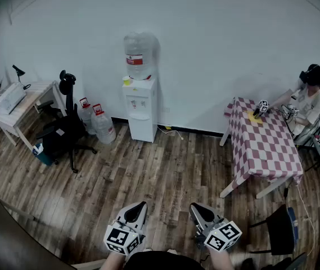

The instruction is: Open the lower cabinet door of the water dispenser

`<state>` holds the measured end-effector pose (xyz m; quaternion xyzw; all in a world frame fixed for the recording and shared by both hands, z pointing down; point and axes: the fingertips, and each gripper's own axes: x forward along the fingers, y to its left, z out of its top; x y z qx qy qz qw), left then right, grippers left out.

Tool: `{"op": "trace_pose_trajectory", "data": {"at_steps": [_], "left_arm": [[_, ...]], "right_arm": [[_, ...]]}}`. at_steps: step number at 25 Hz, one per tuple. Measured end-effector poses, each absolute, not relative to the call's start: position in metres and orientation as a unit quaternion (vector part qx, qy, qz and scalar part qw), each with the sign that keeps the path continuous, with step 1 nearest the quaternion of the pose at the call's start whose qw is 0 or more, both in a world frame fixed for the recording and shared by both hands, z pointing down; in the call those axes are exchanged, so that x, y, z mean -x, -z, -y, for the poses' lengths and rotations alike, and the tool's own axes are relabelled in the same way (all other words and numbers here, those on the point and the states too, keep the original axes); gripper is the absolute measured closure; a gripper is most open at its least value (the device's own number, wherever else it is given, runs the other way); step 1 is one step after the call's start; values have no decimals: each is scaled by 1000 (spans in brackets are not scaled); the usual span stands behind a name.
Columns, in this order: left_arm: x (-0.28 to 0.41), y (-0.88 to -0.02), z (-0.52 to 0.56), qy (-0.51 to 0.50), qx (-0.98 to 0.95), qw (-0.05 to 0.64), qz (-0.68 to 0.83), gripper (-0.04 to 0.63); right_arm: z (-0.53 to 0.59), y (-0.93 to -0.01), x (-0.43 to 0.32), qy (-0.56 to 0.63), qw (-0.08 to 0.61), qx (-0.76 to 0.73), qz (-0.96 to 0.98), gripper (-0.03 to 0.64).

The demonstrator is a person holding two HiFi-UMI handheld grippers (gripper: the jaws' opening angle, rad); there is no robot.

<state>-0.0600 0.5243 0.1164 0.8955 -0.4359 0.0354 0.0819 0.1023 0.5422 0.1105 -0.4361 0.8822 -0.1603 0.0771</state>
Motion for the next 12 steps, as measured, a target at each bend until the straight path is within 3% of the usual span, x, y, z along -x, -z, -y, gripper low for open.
{"op": "trace_pose_trajectory", "data": {"at_steps": [12], "left_arm": [[38,-112,-537,-27,-887,81,454,581]], "right_arm": [[-553,-118,-128,166,71,429,-885,595]]}}
